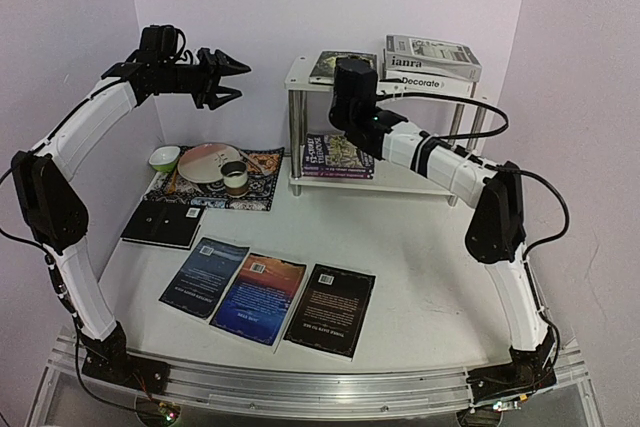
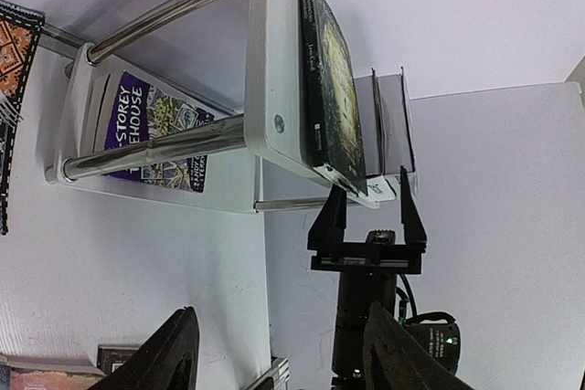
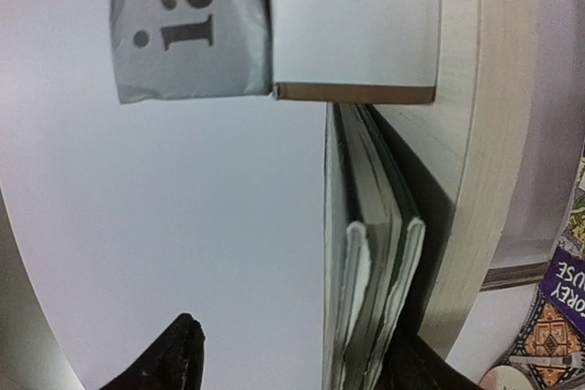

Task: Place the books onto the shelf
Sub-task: Place the book on the shelf.

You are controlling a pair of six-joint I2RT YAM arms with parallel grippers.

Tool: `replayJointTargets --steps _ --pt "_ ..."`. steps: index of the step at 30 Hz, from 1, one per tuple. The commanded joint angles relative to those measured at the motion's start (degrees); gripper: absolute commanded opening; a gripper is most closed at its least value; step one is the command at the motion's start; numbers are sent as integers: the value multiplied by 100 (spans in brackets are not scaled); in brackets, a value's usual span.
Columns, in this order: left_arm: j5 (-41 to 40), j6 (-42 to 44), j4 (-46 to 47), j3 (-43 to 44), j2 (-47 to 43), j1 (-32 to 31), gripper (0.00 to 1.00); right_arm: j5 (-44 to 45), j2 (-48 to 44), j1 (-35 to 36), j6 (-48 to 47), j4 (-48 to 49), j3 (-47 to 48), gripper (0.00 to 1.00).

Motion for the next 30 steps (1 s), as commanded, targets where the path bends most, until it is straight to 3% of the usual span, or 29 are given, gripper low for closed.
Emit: replayJointTargets --steps 1,9,18,26,30 --pt "-63 65 142 40 -325 9 62 -89 -652 -13 30 59 -605 73" --pt "-152 379 138 26 -224 -1 64 -343 -1631 -25 -64 84 -2112 94" --pt "-488 982 142 -133 -182 -114 63 -812 -2160 -79 -121 40 -2868 93" --pt "-2091 3201 201 -537 -331 -880 64 -1507 -3745 -120 -2817 -457 -4647 89" --pt "-2535 3493 576 -1049 -446 -913 68 -1810 -4659 -130 -4204 -2070 -5221 88"
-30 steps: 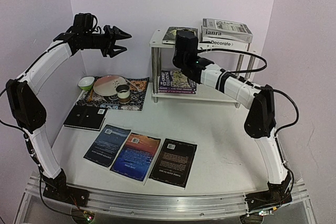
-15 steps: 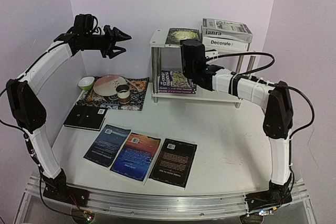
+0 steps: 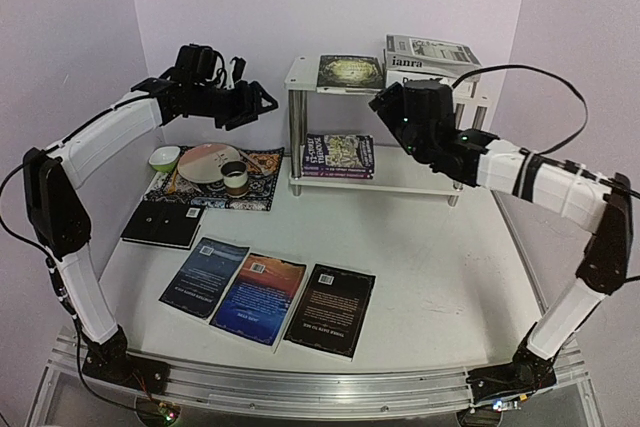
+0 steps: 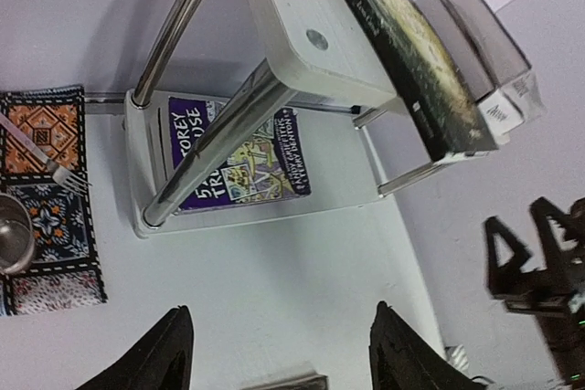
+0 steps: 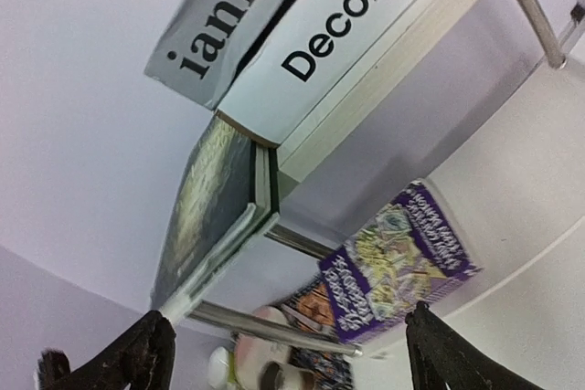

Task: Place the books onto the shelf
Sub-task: Place the book on the shelf, then move the shelf to the corner of the board.

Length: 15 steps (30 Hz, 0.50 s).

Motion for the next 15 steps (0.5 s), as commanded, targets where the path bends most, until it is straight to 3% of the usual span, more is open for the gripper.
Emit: replayJointTargets --steps 1,4,9,15 --pt "-860 908 620 -496 -440 5 70 -362 -1082 -33 -2147 -1473 -527 91" --pt "-1075 1127 884 -827 -466 3 78 -659 -1639 -95 -3132 -1687 -1140 95" --pt "-1102 1204 1670 -1479 -391 3 86 -1787 -2089 -880 -3729 -2769 -1352 98" --pt "-908 1634 1908 -1207 292 -44 94 -2114 -2198 -1577 -4440 -3082 -1418 98"
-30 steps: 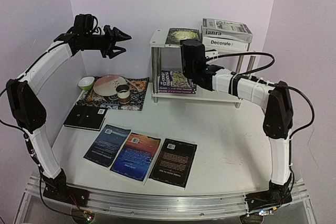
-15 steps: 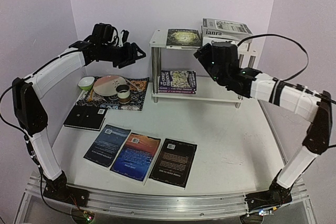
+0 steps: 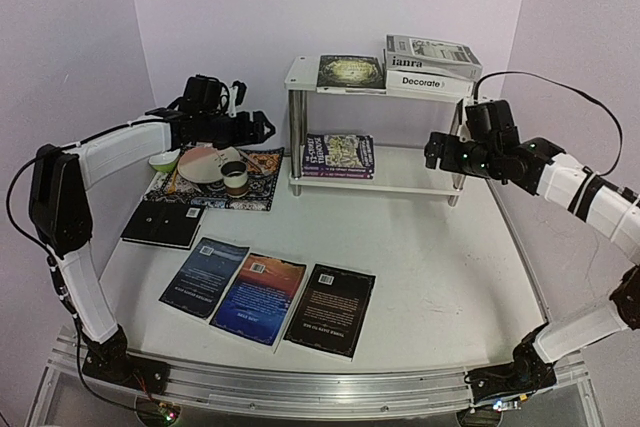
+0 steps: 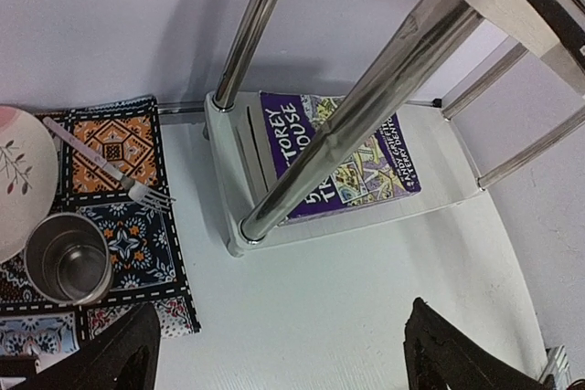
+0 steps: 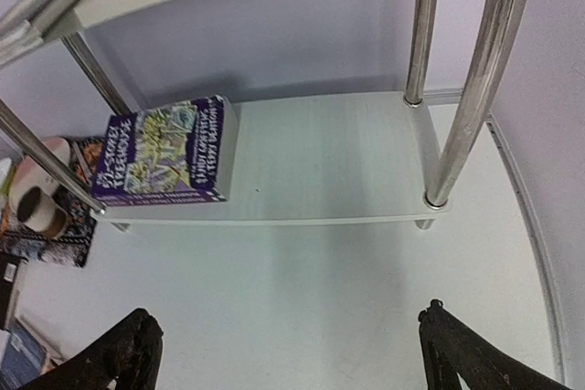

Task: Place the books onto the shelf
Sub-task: Move the shelf to the corner of the board.

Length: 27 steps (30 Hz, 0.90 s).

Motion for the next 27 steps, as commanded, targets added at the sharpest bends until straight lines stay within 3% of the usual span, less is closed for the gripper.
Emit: replayJointTargets --steps 1,7,13,18,27 --pt "103 529 745 384 420 -63 94 -614 -211 -496 -846 -387 -38 98" --pt "364 777 1222 877 1114 -132 92 -1157 56 -1418 -785 -245 -51 96" --pt "396 969 1574 1316 1641 -171 87 -759 391 -1698 -1032 678 -341 98" --pt "392 1212 1971 1480 1943 -177 86 -1246 637 -2108 -1108 1505 -555 93" --pt "385 1657 2303 1788 2382 -232 82 -1206 1241 -2296 -1641 2511 -374 94"
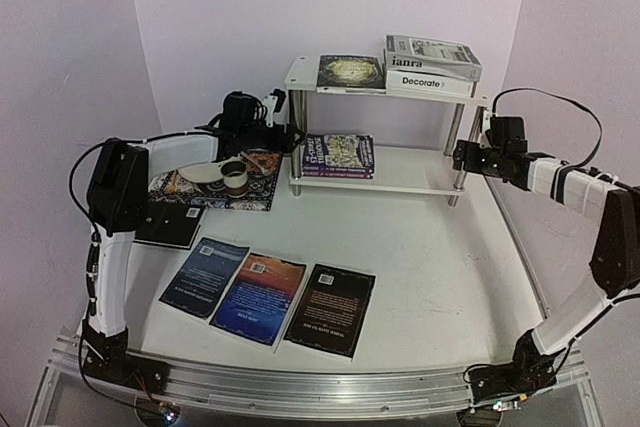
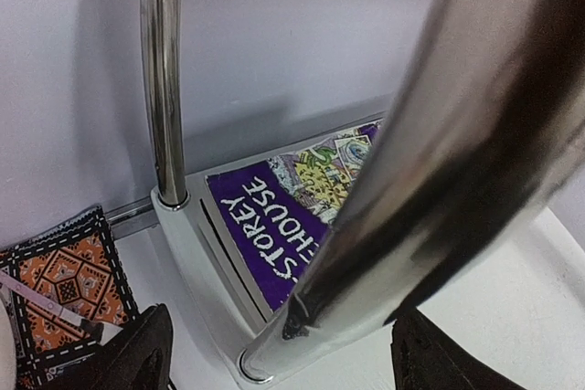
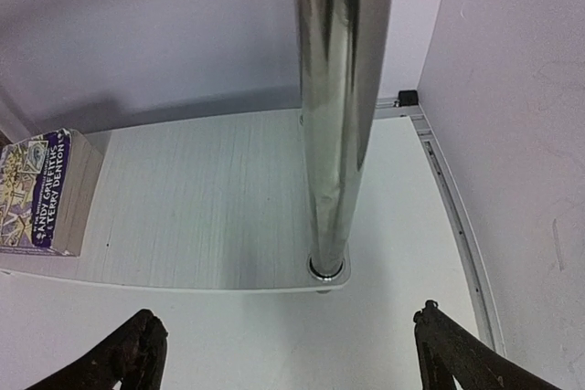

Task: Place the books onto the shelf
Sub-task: Move the shelf to the corner of the board.

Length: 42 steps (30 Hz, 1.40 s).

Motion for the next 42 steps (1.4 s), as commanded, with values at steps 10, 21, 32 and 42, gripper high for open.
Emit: replayJointTargets --steps 10,21,32,42 --pt "-293 303 1053 526 329 -57 77 -194 741 -537 -218 1845 374 88" --pt "-237 529 1977 343 476 -83 62 -689 1451 -667 -571 2760 823 64" --pt "-254 1041 2232 -24 250 -167 17 -797 1335 -667 -415 3058 699 24" --pt "-296 1035 2391 -784 -395 -257 4 -834 506 -667 -318 2977 39 8"
